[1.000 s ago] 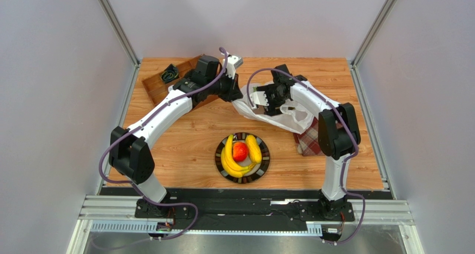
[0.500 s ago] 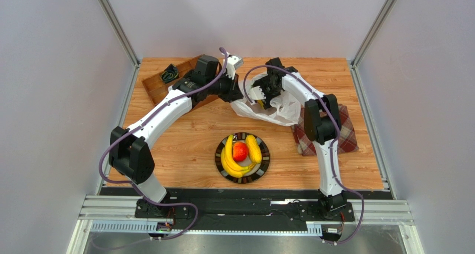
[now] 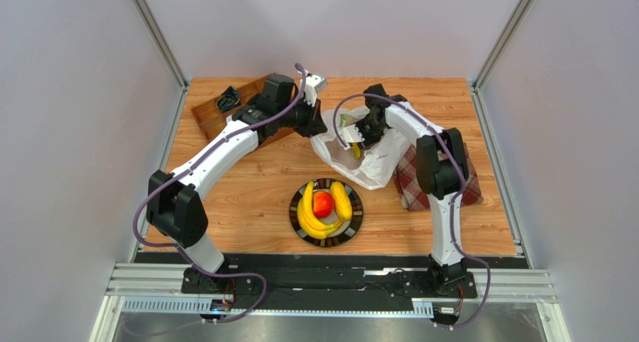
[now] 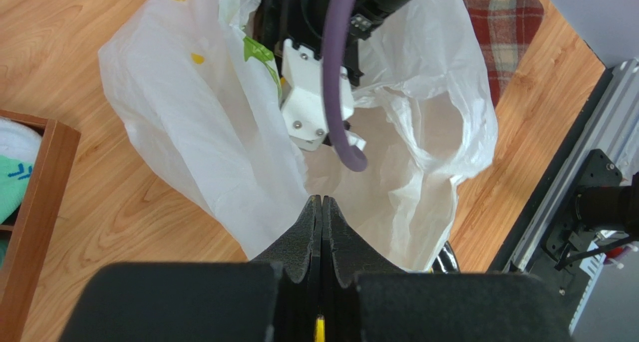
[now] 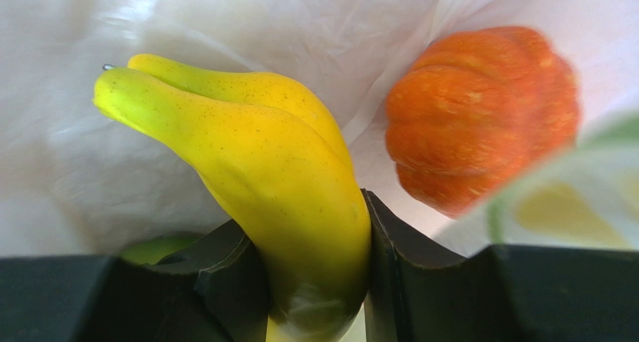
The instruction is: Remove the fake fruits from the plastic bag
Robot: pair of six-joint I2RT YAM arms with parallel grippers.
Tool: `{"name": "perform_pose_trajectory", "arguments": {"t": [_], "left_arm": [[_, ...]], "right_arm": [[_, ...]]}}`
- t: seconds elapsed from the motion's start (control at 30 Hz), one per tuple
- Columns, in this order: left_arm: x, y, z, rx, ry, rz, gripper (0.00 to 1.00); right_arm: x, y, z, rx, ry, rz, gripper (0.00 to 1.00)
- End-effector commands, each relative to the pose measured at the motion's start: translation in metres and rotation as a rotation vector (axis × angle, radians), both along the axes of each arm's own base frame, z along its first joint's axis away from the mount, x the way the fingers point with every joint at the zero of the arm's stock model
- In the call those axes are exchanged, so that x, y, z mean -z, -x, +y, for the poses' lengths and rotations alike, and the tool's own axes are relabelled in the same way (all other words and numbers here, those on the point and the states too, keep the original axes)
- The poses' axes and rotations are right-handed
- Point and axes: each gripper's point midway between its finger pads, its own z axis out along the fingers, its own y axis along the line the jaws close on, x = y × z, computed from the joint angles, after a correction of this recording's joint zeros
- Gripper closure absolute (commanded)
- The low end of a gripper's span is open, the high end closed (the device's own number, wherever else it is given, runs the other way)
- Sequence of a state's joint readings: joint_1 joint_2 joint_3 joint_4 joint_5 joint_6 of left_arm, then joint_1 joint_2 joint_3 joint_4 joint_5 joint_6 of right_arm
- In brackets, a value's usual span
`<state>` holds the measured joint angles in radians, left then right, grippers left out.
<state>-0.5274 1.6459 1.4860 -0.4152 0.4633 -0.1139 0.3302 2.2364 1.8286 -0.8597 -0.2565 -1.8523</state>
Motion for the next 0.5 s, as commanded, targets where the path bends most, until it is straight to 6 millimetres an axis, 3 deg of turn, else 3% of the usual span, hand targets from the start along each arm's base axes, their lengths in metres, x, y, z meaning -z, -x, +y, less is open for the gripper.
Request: {"name": "perform_pose_trajectory", "arguments": {"t": [0.0, 0.07, 0.2, 0.3, 0.33, 0.47], "left_arm": [[-0.024, -0.014, -0.006, -0.002, 0.048, -0.06, 1.0], [-0.027, -0.017, -0.006, -0.014, 0.064, -0.062, 1.0], [-0.028, -0.026, -0.006, -0.036, 0.089, -0.052, 1.0], [-0.03, -0.031, -0.007, -0.054, 0.121, -0.031, 1.0], [-0.03, -0.032, -0.007, -0.07, 0.14, -0.01, 1.0], [-0.029, -0.043, -0.002, -0.125, 0.193, 0.055, 1.0]], "right_arm": [[-0.084, 0.016, 0.01, 0.103, -0.183, -0.056, 0.82], [-0.1, 0.031, 0.009, 0.175, -0.226, -0.007, 0.81], [-0.152, 0.043, 0.011, 0.395, -0.394, 0.044, 0.79], [-0.164, 0.047, 0.012, 0.617, -0.524, 0.188, 0.77], [-0.174, 0.043, 0.011, 0.671, -0.576, 0.214, 0.76], [-0.181, 0.028, 0.003, 0.886, -0.714, 0.352, 0.75]]}}
